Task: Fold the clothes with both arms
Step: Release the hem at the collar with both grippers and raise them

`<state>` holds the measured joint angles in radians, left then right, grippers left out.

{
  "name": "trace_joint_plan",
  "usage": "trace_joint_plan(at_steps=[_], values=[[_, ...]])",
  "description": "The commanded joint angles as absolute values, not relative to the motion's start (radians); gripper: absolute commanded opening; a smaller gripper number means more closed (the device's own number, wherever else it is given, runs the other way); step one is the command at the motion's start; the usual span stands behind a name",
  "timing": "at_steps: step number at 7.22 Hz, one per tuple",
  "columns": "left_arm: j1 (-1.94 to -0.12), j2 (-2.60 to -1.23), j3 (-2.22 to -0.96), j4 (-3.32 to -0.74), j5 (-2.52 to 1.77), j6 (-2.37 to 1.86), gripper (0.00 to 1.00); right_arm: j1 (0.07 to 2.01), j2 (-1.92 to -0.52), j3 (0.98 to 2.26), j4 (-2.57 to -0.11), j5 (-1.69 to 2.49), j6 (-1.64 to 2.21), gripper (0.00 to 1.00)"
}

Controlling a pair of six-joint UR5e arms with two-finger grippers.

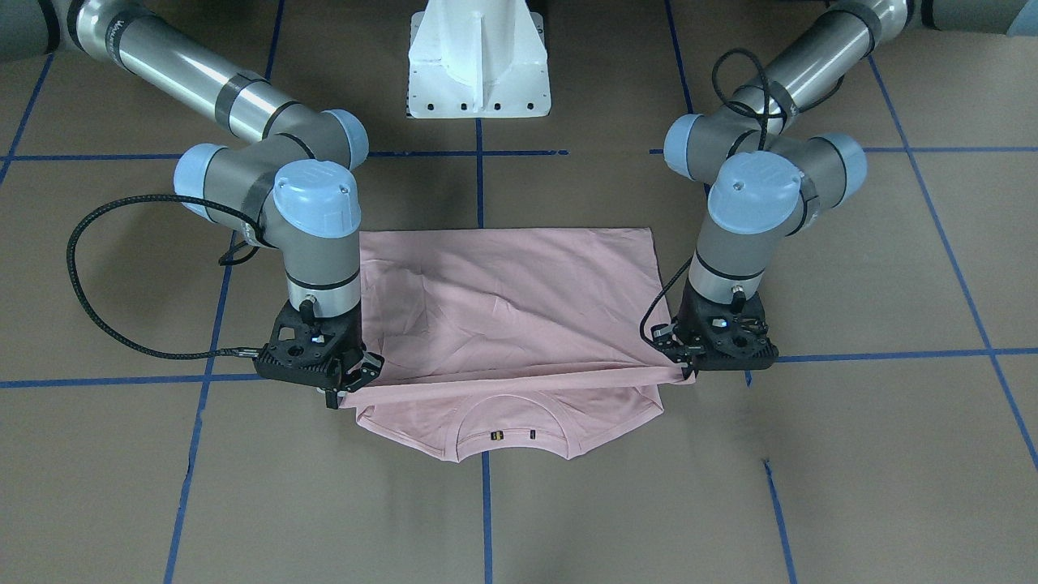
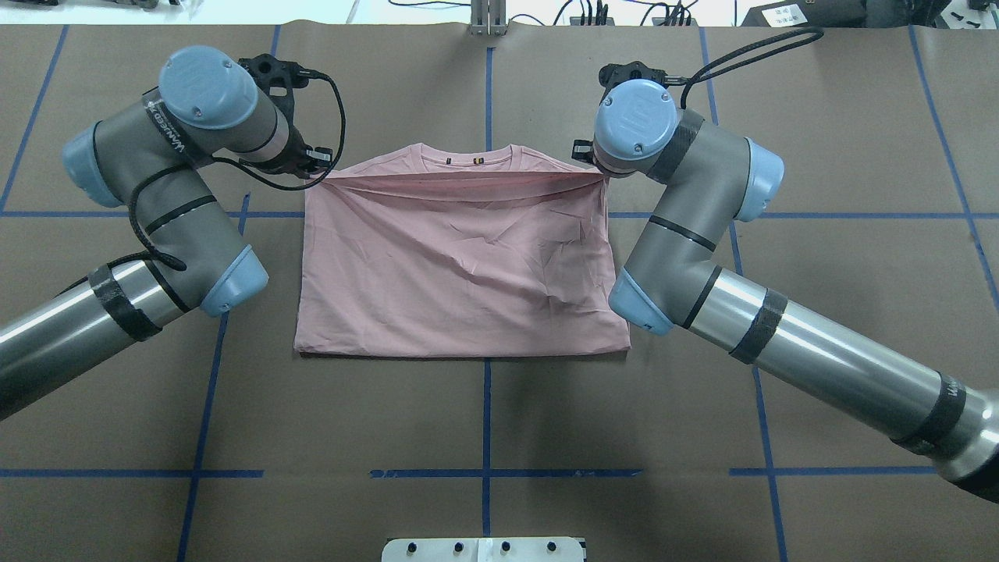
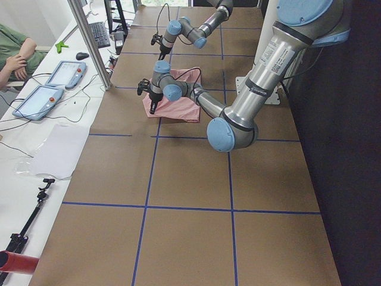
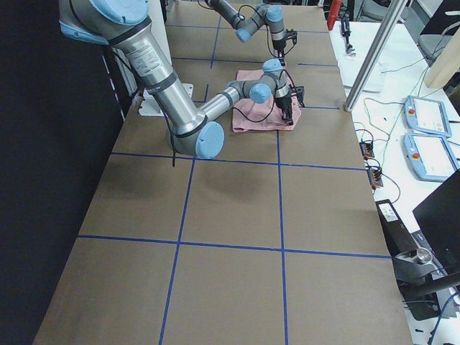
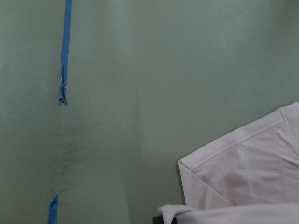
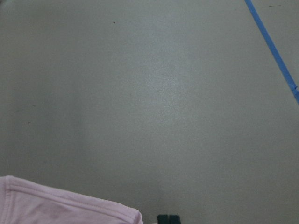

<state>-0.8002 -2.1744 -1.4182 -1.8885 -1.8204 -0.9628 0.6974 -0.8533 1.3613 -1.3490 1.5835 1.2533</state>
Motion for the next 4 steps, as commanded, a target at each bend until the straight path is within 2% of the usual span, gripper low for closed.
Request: trace_joint_plan(at_steps=[1,2,4], values=[[-0.802,-2.178,-1.393,-1.908,-1.816,-0.887,0.45,0.695,-0.85,1.348,-1.347,1.579,1.253,0.99],[-0.805,-2.171,-1.414,-1.913,-1.819,-0.814,0.99,0.698,-0.845,1.35,-1.347,1.589,1.243,1.0],[-0.807,-2.073,-1.597,-1.911,-1.828,-0.808,1.0,0.764,-0.848,1.365,-1.335,1.743,1.061,1.0]])
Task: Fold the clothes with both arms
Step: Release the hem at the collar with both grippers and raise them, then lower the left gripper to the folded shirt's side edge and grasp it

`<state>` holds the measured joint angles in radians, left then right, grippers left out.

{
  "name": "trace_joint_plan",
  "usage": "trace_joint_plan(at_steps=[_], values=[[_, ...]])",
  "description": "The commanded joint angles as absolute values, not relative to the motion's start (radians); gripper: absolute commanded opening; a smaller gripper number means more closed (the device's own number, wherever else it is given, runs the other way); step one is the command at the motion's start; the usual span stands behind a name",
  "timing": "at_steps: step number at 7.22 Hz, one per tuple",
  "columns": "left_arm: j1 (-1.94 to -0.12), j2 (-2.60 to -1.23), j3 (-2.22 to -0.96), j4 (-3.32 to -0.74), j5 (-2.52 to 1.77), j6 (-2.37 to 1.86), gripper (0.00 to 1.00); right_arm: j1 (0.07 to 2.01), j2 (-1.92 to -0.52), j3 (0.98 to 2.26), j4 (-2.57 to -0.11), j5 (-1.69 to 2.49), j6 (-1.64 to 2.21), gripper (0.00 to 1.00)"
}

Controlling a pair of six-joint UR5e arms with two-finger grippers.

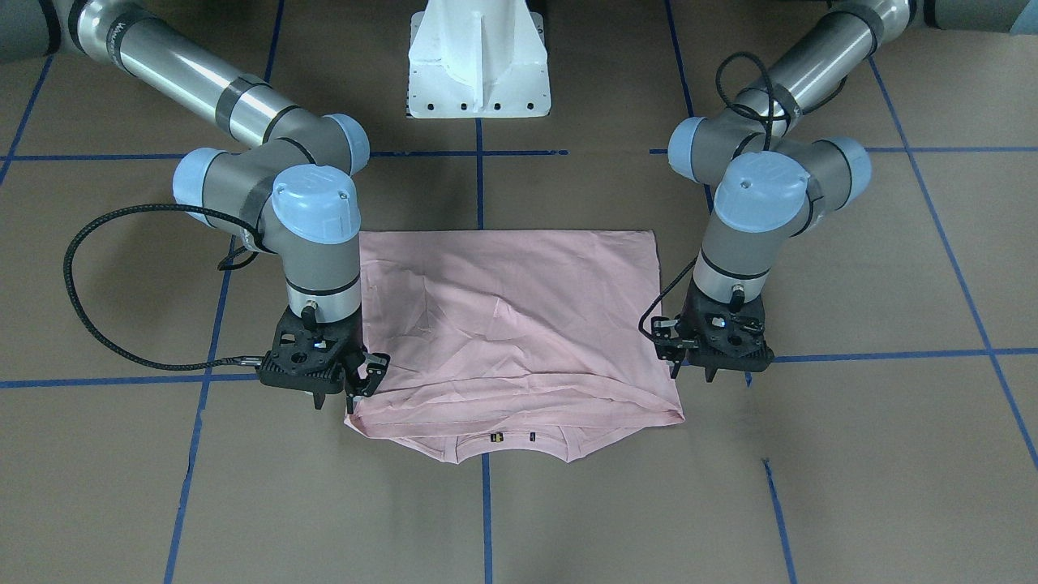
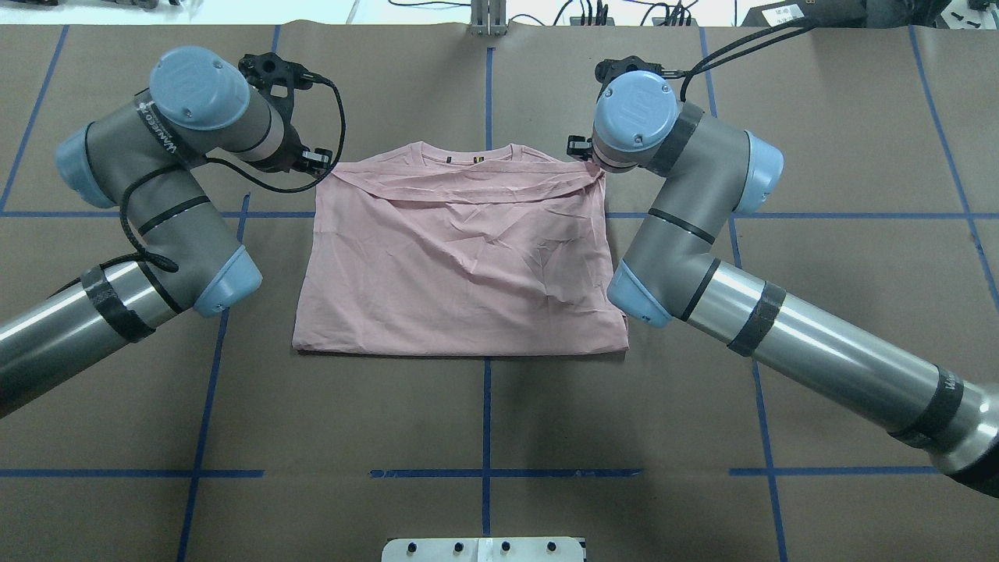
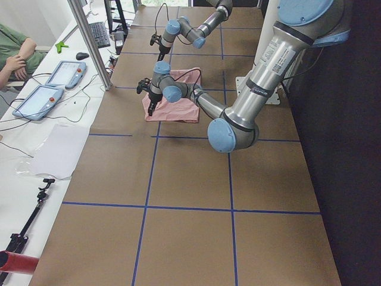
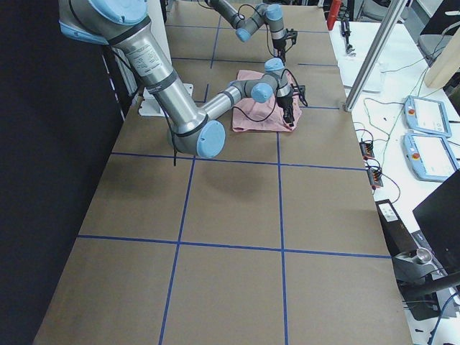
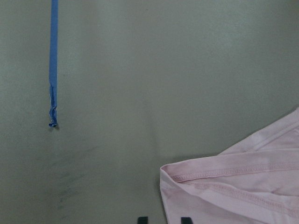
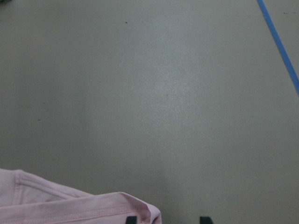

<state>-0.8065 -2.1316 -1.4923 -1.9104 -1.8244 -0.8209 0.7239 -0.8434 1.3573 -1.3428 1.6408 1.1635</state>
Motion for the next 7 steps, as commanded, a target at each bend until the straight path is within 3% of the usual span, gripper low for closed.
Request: trace_joint_plan(at_steps=[1,3,4,5,7], values=[[-0.798,-1.986,-1.694,-1.917,-1.829,-0.828,1.0,0.799,-0.892,1.426,-1.327,1.802,0.978,1.0],[-0.772,-1.803,-1.874,-1.966,-1.899,-0.962,0.97,0.801,-0.933,1.486,-1.328,1.807,0.971,1.0],[-0.691,-1.743,-1.876,-2.08,-1.864,-1.121,0.74,0.801,-0.934,1.488,-1.328,1.807,0.971,1.0],[-0.608,-1.74,-1.861,-2.123,-1.783,-1.234,0.63,0.801,-0.936,1.488,-1.328,1.807,0.971,1.0],[-0.51,-1.762,-1.815,-2.125,-1.728,-1.314,0.59,0.802,-0.937,1.488,-1.328,1.809,0.969,1.0]])
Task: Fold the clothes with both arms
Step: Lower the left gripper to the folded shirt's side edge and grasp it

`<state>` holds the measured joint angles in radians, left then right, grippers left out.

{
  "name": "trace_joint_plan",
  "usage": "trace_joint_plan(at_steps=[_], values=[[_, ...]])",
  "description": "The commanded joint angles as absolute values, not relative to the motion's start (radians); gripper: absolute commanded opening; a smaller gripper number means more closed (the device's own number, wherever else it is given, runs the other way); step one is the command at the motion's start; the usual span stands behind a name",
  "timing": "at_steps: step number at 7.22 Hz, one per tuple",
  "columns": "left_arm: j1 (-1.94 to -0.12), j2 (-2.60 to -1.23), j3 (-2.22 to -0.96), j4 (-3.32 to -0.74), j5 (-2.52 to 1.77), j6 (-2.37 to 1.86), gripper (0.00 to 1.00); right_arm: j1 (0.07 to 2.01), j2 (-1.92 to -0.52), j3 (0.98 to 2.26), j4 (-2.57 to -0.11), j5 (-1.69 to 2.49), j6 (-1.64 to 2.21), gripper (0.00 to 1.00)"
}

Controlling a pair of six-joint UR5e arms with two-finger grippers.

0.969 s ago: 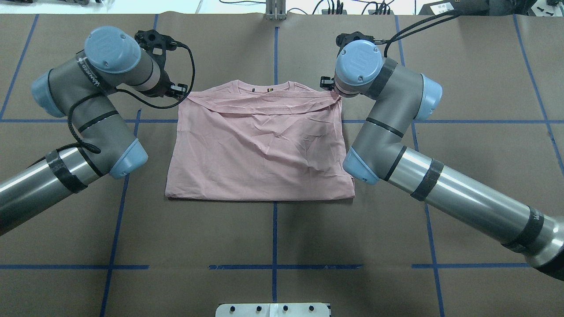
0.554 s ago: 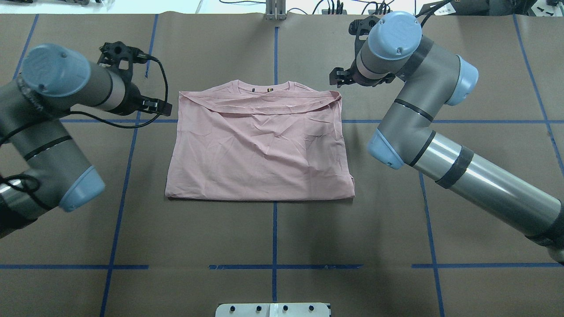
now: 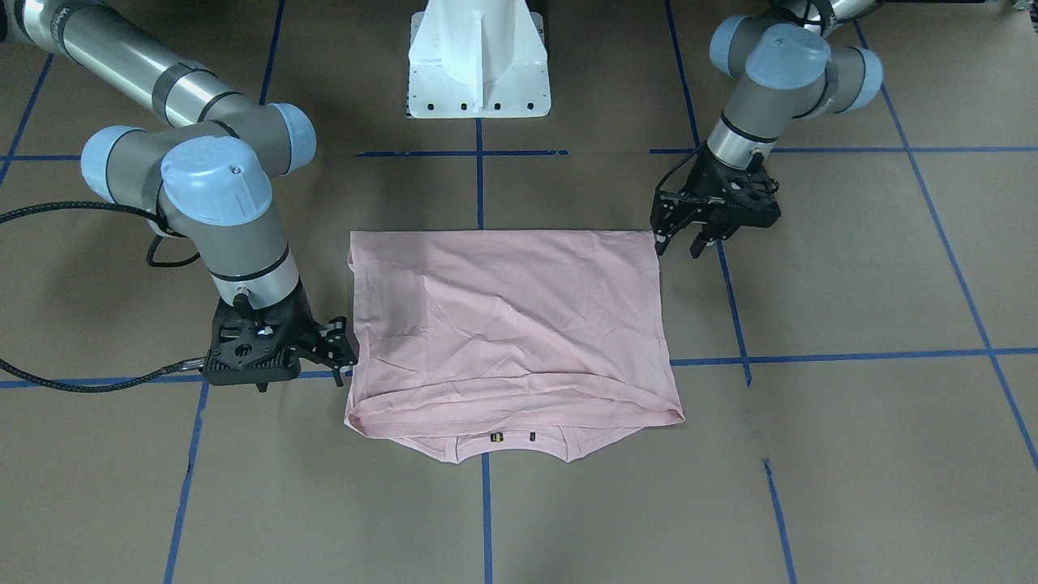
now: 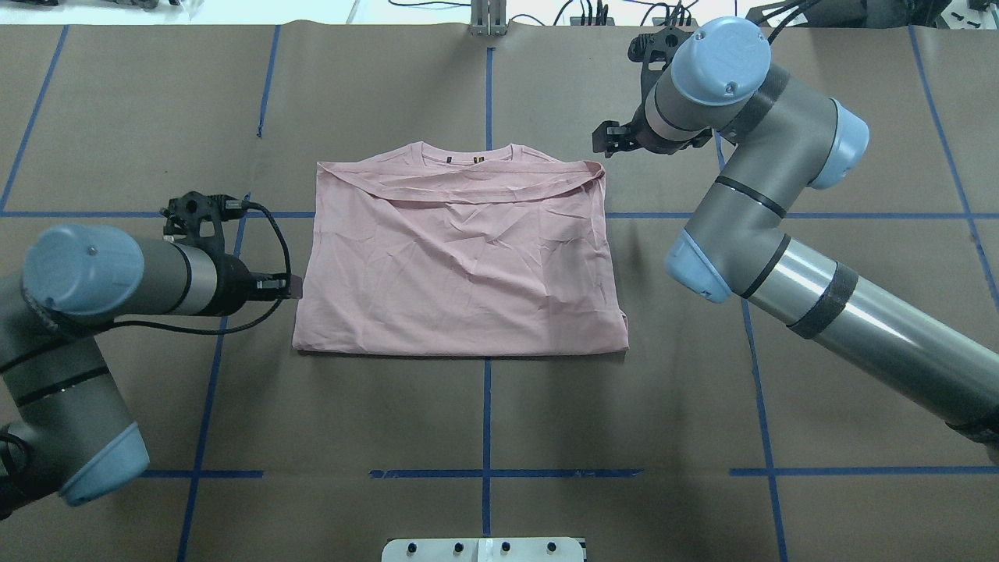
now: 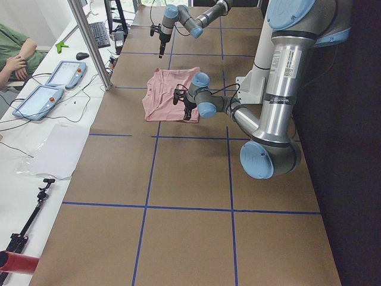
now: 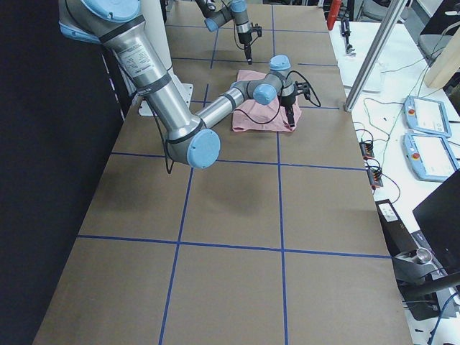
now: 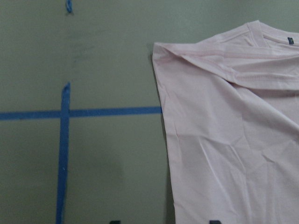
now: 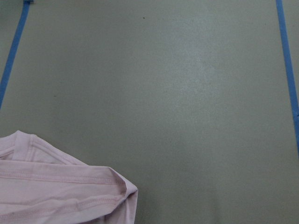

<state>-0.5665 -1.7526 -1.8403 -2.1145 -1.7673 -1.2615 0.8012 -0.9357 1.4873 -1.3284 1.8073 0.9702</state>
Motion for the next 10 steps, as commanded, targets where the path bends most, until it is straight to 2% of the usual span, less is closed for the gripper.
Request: trace_joint_plan(at_steps=[1,6,7,8,10], values=[[-0.506,-1.772,-1.804,-2.126,-1.727,-1.315,0.59,0.802,-0.939,1.488,-1.328,1.809,0.969,1.0],[-0.479,-1.767,-1.798,-2.126,-1.727,-1.316,0.45,0.802,-0.942,1.488,-1.327,1.807,0.969,1.0],[-0.479,-1.767,-1.799,-2.126,-1.727,-1.316,0.15,0.802,-0.942,1.488,-1.327,1.807,0.969,1.0],[-0.479,-1.764,-1.802,-2.126,-1.726,-1.31,0.0,0.802,-0.942,1.488,-1.327,1.807,0.968,1.0],[-0.489,-1.756,-1.813,-2.125,-1.724,-1.245,0.0,0.802,-0.942,1.488,-1.327,1.806,0.968,1.0]])
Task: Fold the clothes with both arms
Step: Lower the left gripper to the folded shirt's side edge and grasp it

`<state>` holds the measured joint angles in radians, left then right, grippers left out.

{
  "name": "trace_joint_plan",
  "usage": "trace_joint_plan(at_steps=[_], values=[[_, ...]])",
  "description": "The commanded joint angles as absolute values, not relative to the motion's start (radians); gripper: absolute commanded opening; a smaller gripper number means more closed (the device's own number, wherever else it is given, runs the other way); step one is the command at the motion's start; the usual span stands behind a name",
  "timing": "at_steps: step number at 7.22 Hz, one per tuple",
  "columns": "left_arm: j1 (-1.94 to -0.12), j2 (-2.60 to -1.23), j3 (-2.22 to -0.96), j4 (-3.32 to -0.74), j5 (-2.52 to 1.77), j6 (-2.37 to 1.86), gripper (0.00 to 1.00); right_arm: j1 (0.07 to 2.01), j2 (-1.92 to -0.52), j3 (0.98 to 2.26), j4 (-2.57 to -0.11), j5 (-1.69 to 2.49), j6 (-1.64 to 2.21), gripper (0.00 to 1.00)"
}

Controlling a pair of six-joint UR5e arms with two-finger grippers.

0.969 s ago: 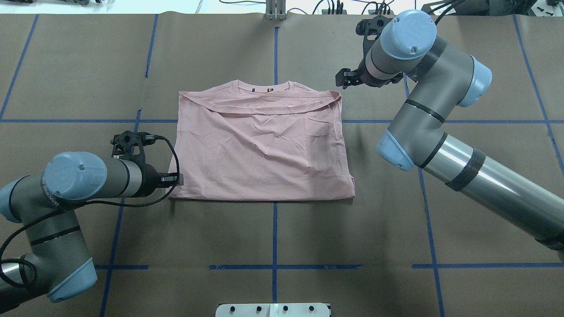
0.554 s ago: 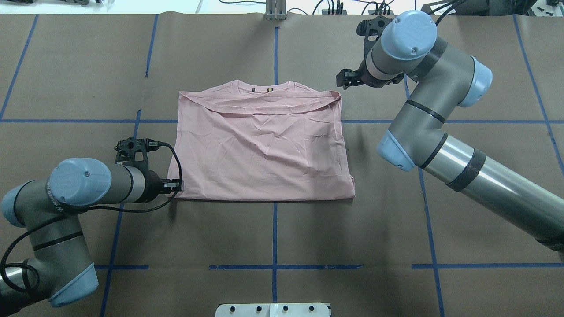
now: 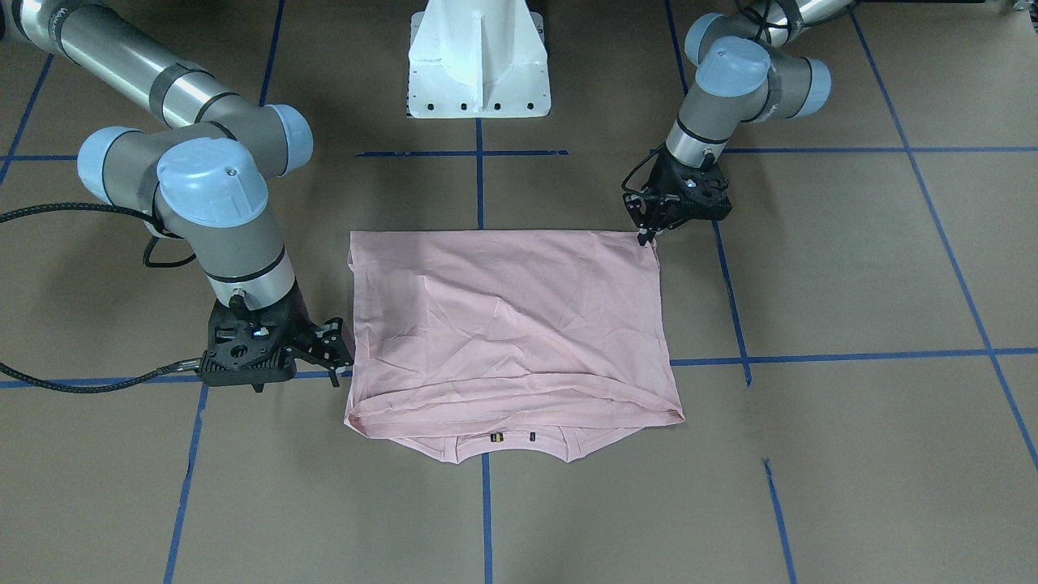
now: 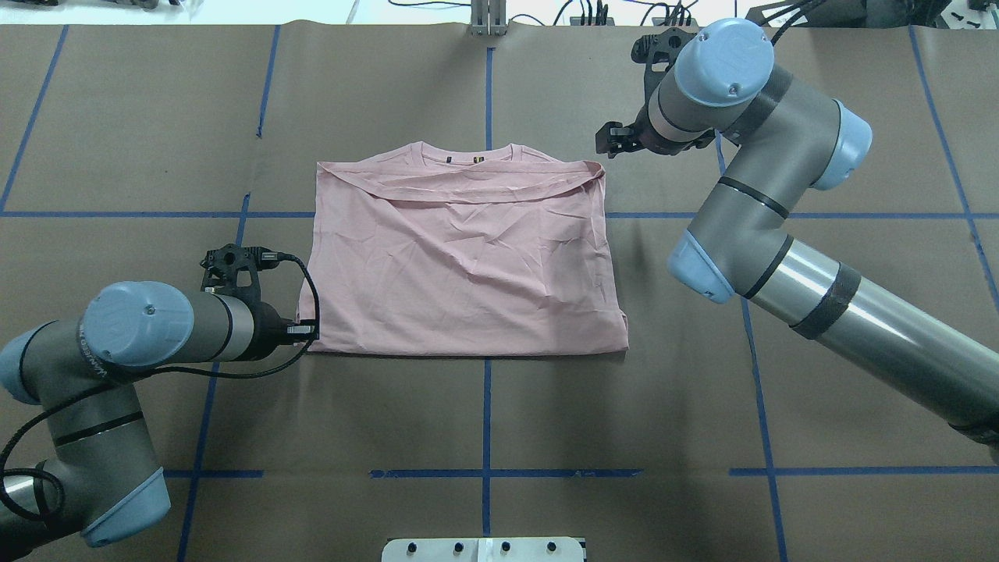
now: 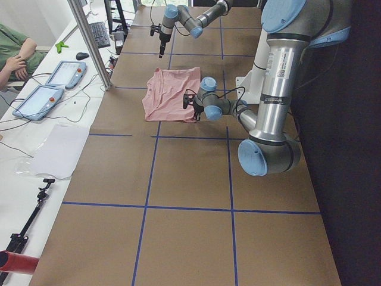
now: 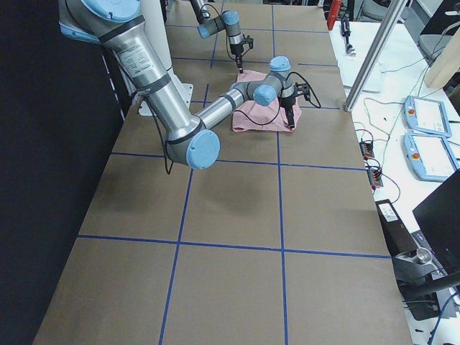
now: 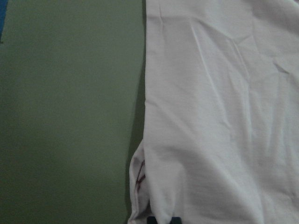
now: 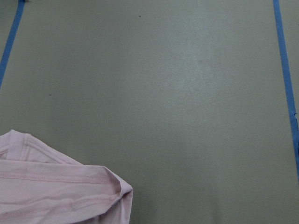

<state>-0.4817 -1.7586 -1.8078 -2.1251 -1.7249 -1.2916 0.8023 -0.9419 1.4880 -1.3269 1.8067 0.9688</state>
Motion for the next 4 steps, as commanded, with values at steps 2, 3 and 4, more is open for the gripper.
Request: trace_joint_plan(at_steps=[2,3,4], values=[[-0.591,-1.764,-1.793,-2.123,-1.721,-1.044,0.0,0.804,-0.942,1.488,-1.327,1.802,0.969,1.0],[-0.67,-1.791,-1.723,-2.126,-1.723,-0.957,0.0,0.804,-0.942,1.486,-1.328,1.801,0.969,1.0],[-0.742,-1.88,-1.6,-2.128,-1.723,-0.892,0.0,0.804,-0.94,1.483,-1.328,1.801,0.969,1.0]])
